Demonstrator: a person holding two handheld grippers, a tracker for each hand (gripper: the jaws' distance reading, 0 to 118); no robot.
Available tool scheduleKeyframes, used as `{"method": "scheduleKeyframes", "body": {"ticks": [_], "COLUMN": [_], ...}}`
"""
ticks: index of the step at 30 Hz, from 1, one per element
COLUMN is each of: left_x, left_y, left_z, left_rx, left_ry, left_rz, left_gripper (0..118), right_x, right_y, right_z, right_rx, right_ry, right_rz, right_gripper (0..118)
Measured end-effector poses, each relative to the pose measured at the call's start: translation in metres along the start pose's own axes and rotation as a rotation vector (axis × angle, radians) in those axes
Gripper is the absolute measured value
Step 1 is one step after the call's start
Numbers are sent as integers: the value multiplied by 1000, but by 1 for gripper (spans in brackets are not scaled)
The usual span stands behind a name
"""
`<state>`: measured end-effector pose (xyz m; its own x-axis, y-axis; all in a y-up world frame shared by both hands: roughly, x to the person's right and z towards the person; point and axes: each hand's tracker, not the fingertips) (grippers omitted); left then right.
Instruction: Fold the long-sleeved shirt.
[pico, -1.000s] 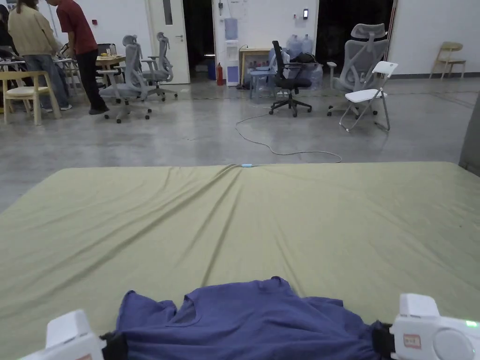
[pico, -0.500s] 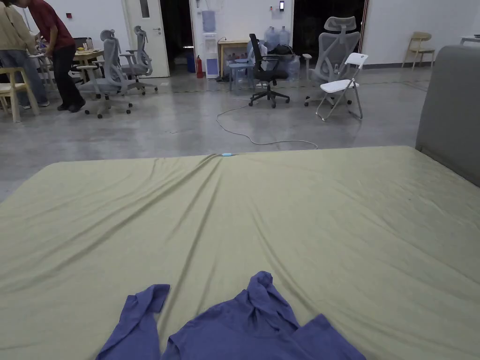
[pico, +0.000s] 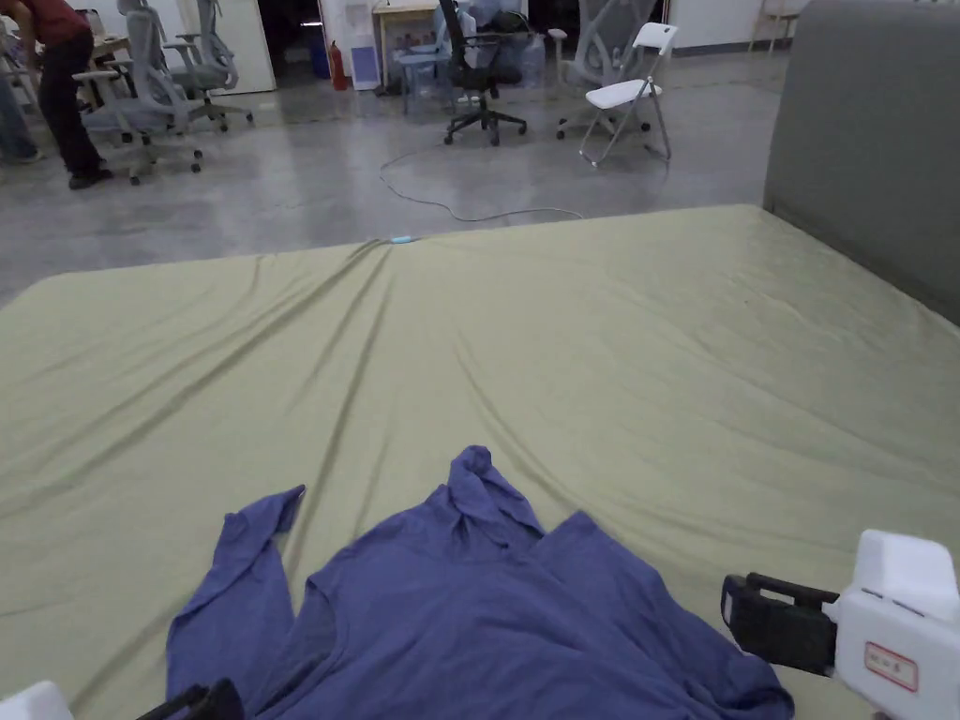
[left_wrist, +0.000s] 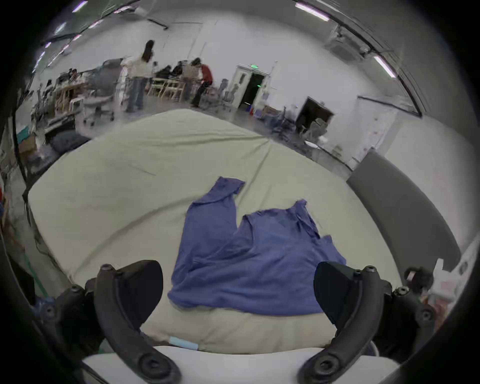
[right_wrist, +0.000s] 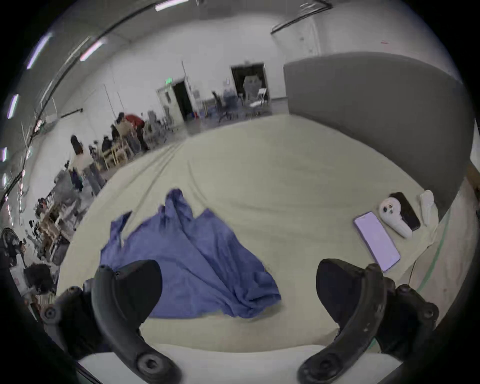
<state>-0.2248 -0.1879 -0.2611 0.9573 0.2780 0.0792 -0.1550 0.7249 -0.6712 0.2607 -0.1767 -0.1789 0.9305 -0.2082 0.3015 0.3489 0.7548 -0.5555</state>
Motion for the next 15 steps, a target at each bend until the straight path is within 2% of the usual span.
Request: {"method": "scheduleKeyframes", "body": {"ticks": [1, 2, 3, 4, 5, 6, 7, 9, 10, 11, 12, 13, 14, 15], "left_x": [5, 9, 20, 25, 30, 31, 37, 38, 41, 45, 50, 54, 59, 70], "left_y": [-6, -14, -21, -28, -35, -39, -37, -26, -19, 1, 14, 26, 37, 51], "left_z": [1, 3, 5, 4, 0, -4, -11, -32, -43, -61, -81, -102, -126, -156], "left_rx": [-28, -65, -88, -80, -107, -136, -136, -147, -142, -122, -102, -100, -107, -112], "left_ry": [-5, -20, -22, -20, -21, 2, -32, -118, -119, -90, -84, -94, -87, -64], "left_rz": [-36, -80, -121, -143, -158, -176, -111, -48, -55, -77, -117, -152, -165, -183], "left_gripper": [115, 105, 81, 20, 4, 4, 4, 8, 28, 53, 81, 114, 118, 115], "right_x": [-1, -2, -3, -3, -6, -8, -9, -5, -6, -7, -3, -4, -4, -4], "right_y": [-3, -8, -14, -21, -28, -33, -39, -45, -47, -48, -47, -48, -49, -50], "right_z": [6, 11, 15, 15, 14, 12, 15, 6, 3, -1, -12, -16, -20, -24], "right_rx": [-5, -12, -19, -38, -55, -76, -77, -101, -116, -126, -134, -142, -148, -156], "right_ry": [5, 9, 22, 3, -16, -26, -37, 26, 43, 39, 35, 33, 30, 32], "right_rz": [0, 2, 10, 44, 91, 114, 109, 86, 78, 72, 71, 72, 72, 69], "right_gripper": [118, 114, 99, 59, 11, 3, 3, 3, 3, 3, 3, 3, 3, 3]}}
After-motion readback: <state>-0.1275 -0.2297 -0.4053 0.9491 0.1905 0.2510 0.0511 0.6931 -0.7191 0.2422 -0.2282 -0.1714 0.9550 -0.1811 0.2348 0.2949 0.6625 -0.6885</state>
